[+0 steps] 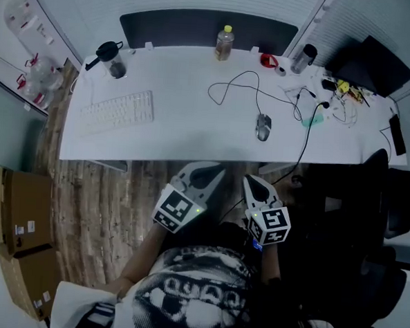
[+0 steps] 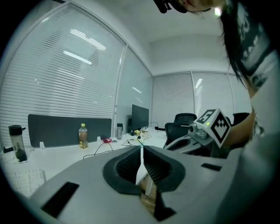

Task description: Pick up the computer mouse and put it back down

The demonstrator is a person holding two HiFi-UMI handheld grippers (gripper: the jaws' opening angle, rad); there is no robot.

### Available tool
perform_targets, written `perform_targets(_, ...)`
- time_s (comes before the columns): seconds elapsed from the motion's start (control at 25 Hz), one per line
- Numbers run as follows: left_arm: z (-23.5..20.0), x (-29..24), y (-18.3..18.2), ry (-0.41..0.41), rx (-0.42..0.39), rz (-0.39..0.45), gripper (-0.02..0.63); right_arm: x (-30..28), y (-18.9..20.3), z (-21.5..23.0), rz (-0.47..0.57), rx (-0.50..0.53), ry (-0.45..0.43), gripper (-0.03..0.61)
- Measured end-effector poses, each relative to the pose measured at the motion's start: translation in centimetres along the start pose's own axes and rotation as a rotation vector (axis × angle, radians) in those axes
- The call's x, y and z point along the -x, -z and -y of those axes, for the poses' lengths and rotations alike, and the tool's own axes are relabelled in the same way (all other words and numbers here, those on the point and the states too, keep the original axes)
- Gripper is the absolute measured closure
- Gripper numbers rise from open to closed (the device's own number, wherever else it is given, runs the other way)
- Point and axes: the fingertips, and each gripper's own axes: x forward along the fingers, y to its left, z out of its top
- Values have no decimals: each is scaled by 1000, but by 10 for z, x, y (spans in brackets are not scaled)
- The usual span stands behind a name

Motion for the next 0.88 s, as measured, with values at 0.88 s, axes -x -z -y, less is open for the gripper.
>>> perform_targets(0.88,-42,12,18,-147,75,-17,597,-42,6,86,-30,-87,100,584)
